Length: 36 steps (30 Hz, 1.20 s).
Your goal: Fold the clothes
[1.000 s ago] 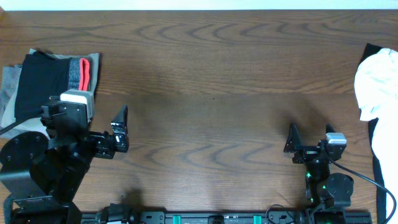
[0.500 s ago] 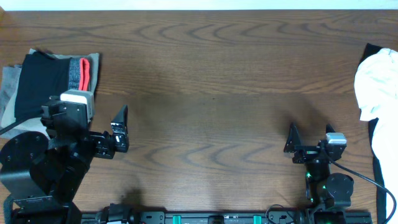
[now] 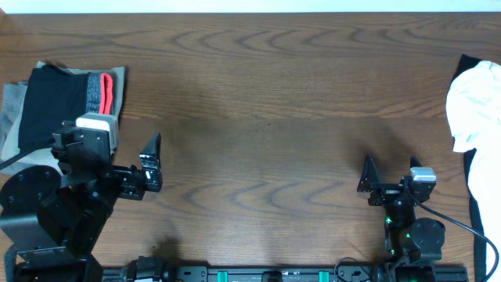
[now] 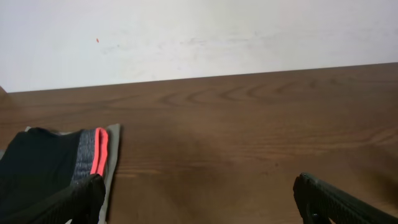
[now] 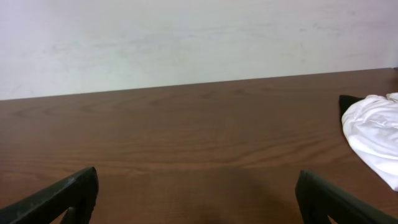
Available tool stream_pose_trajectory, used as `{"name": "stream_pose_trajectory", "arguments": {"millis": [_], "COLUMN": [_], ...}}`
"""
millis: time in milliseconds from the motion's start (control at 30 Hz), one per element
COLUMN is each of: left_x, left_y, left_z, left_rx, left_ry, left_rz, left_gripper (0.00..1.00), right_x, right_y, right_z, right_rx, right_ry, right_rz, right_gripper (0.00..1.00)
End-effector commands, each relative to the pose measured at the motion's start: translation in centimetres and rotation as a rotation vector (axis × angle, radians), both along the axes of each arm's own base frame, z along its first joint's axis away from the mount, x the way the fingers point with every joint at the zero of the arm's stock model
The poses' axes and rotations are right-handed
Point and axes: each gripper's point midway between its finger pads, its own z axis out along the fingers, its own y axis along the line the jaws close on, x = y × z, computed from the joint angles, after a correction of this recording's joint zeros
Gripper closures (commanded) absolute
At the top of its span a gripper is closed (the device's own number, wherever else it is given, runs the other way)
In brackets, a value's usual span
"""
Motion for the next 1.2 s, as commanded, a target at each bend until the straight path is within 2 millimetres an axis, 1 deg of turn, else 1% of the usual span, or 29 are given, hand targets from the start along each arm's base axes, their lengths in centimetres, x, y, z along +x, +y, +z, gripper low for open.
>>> {"name": "stream_pose_trajectory", "arguments": {"millis": [0, 100, 133, 167, 233, 367, 467, 600, 767, 867, 1000, 1067, 1167], "left_x": [-0.1, -0.3, -0.4, -0.7, -1.0, -0.5, 0.2, 1.1, 2.0, 2.5, 2.9, 2.9, 2.7], "left_y": [0.0, 0.0, -0.3, -0.9, -1.0, -1.0, -0.9, -0.9, -1.6, -1.7, -1.0, -0.3, 0.0], "left_z": [-0.1, -0.4, -0.6, -1.1, -1.8, -3.2, -4.8, -7.4, -10.7, -12.2, -14.0, -15.0, -16.3], "left_rx": [-0.009, -0.012, -0.036, -0.099, -0.146, -0.167, -0.165, -0.166, -0.181, -0.191, -0.232, -0.258, -0.263], "left_ry": [0.007, 0.02, 0.035, 0.068, 0.105, 0.118, 0.101, 0.043, -0.07, -0.136, -0.213, -0.238, -0.27], "left_rz": [0.008, 0.007, 0.002, -0.009, 0.007, 0.017, 0.015, 0.008, -0.022, -0.029, 0.023, 0.067, 0.082], "left_gripper": [0.02, 0.02, 0.02, 0.02, 0.02, 0.02, 0.02, 0.02, 0.02, 0.02, 0.02, 0.02, 0.02], "right_x": [0.0, 0.0, 0.0, 0.0, 0.0, 0.0, 0.0, 0.0, 0.0, 0.0, 0.0, 0.0, 0.0], "right_y": [-0.2, -0.2, -0.2, -0.2, -0.2, -0.2, -0.2, -0.2, -0.2, -0.2, -0.2, -0.2, -0.2], "right_z": [-0.1, -0.1, -0.1, -0.1, -0.1, -0.1, -0.1, -0.1, -0.1, -0.1, -0.1, -0.1, -0.1], "right_rx": [-0.015, -0.015, -0.015, -0.015, -0.015, -0.015, -0.015, -0.015, -0.015, -0.015, -0.015, -0.015, -0.015], "right_ry": [-0.001, -0.001, -0.001, -0.001, -0.001, -0.001, -0.001, -0.001, -0.001, -0.001, -0.001, -0.001, -0.001], "right_rz": [-0.007, -0.007, -0.007, -0.007, -0.007, -0.007, -0.007, -0.007, -0.008, -0.007, -0.007, -0.007, -0.008], "right_gripper": [0.01, 0.01, 0.01, 0.01, 0.01, 0.01, 0.01, 0.01, 0.01, 0.01, 0.01, 0.01, 0.01]}}
